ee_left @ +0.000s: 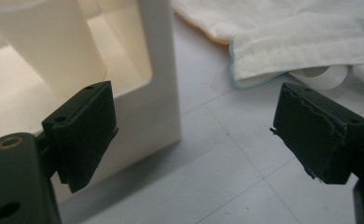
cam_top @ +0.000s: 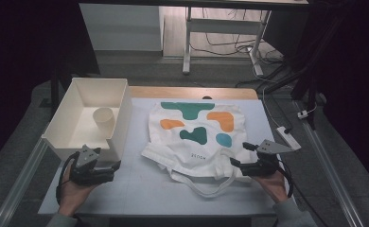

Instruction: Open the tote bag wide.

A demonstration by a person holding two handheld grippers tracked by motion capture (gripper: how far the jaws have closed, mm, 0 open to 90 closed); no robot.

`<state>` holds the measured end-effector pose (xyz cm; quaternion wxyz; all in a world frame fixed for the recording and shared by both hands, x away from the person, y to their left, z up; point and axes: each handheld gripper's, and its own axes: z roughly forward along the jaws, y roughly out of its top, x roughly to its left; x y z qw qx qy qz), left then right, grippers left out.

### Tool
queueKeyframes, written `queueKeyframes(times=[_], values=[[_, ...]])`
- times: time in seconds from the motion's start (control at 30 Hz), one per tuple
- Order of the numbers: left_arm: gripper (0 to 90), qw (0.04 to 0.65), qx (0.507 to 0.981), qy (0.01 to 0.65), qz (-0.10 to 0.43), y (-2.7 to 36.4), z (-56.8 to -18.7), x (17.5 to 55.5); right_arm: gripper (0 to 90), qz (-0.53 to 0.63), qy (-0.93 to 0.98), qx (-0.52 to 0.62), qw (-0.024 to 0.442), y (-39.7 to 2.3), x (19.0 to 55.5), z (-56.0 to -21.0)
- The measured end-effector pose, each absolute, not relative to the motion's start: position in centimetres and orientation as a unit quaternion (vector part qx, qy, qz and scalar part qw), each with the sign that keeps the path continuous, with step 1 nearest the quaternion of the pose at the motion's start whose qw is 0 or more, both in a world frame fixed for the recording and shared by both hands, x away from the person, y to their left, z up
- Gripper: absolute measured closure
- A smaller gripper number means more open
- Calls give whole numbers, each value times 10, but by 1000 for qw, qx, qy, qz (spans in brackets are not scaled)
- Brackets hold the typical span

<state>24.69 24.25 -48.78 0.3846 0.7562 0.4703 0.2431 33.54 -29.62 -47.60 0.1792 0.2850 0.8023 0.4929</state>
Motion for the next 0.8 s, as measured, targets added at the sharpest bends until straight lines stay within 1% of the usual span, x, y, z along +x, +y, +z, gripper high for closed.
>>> queueKeyframes(times=[0.13, 0.17, 0.2, 0.23, 0.8], values=[[131, 407, 749, 471, 226, 250, -490, 263, 165, 471, 817, 276, 187, -290, 334, -479], [118, 413, 750, 463, 228, 250, -489, 263, 170, 470, 818, 275, 188, -289, 333, -480], [131, 413, 750, 463, 228, 250, -489, 263, 175, 466, 819, 274, 190, -289, 331, -480], [125, 413, 751, 463, 227, 250, -488, 263, 179, 462, 821, 273, 195, -288, 330, -481], [131, 431, 754, 446, 217, 243, -481, 248, 231, 448, 827, 274, 199, -292, 328, -485]])
